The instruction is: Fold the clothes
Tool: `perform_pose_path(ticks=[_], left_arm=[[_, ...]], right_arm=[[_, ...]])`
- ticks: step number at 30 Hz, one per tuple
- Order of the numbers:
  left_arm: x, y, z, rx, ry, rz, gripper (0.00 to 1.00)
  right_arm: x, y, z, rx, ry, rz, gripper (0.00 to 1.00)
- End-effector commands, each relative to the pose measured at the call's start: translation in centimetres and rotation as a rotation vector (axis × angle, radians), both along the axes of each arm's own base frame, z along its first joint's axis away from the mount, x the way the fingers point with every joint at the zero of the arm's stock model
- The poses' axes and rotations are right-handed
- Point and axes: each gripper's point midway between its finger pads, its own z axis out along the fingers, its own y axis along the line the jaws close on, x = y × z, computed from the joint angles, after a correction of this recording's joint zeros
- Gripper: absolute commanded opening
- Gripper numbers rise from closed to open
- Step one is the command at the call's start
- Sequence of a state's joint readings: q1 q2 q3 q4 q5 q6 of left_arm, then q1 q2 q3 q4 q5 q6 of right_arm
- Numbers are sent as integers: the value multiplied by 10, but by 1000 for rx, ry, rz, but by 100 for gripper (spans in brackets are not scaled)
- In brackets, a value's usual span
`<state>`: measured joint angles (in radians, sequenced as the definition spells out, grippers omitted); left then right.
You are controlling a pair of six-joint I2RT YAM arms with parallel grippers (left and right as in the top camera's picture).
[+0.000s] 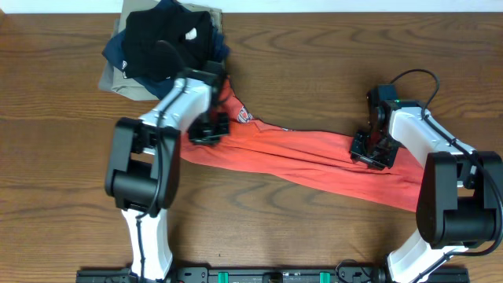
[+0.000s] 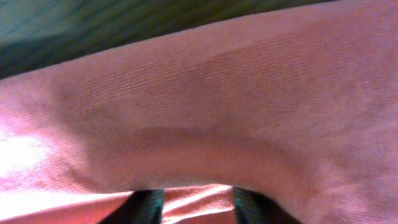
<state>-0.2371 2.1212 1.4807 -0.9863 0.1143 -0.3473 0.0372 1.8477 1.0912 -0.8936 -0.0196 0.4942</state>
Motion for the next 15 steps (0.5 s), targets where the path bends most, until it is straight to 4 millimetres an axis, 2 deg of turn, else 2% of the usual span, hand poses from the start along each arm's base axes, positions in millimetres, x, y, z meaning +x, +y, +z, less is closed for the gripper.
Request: perform_pose_path(ticks=[1,4,7,9,12,13,14,15], left_arm=[[-4,49,-16,124,44,79,6],[-3,64,-14,123,44,124,6],[0,78,-10,119,33,165,6],[2,84,-6,118,22,182,6],[5,89,3,114,-3,198,6],[6,89,6,112,-14,199,6],[7,89,10,111,-25,200,6],[8,89,15,109,-39,201,6]], right_arm=[[-6,-19,-2,-84,11,-12,41],[-6,-19,-2,-83,14,-5,42],[-13,-24,5,-108,54,-4,35],[-17,-34,18,-159,81,-21,33],[-20,-56,48,-253,80,-82,38],[-20,-62,57,-267,67,-92,43],[-19,-68,66,-275,44,-112,57],[-18,-74,74,-275,15,-137,85]])
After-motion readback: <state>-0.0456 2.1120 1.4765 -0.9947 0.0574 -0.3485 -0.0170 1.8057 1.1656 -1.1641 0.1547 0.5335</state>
